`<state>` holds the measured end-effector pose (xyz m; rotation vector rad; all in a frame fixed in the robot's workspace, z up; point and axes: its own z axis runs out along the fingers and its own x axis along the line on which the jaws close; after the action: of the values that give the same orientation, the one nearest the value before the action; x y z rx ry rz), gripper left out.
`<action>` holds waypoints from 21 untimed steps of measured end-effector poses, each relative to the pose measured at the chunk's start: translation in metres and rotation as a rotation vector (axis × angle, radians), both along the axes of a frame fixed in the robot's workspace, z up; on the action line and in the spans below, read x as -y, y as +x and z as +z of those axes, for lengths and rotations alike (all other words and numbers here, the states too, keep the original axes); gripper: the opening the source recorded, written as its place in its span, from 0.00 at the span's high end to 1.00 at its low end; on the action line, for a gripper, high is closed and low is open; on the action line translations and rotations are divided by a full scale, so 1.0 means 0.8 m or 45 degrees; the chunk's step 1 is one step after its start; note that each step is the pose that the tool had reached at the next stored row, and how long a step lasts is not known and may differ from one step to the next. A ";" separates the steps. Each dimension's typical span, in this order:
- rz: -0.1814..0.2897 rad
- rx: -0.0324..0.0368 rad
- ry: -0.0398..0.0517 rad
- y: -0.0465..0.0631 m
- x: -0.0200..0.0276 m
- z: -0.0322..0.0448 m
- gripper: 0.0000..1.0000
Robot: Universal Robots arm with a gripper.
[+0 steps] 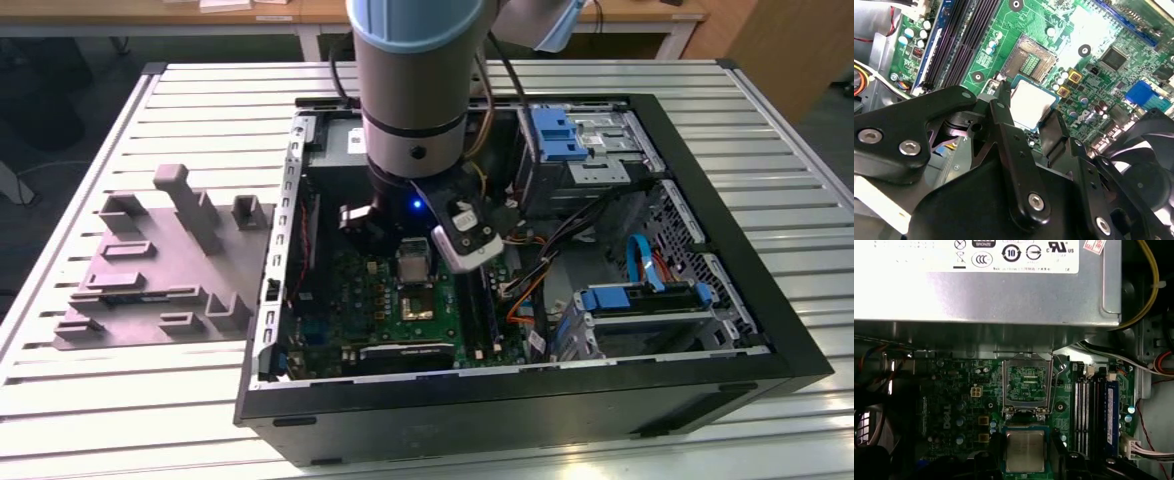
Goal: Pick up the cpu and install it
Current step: 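Place the cpu into insertion slot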
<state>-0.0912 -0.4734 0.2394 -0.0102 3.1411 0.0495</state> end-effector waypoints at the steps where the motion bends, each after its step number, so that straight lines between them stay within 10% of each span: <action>1: 0.000 -0.0001 0.000 0.000 0.0000 -0.0023 0.53; 21: 0.000 0.0001 -0.002 0.000 0.0010 -0.0175 0.53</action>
<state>-0.0912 -0.4741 0.2254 -0.0101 3.1411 0.0470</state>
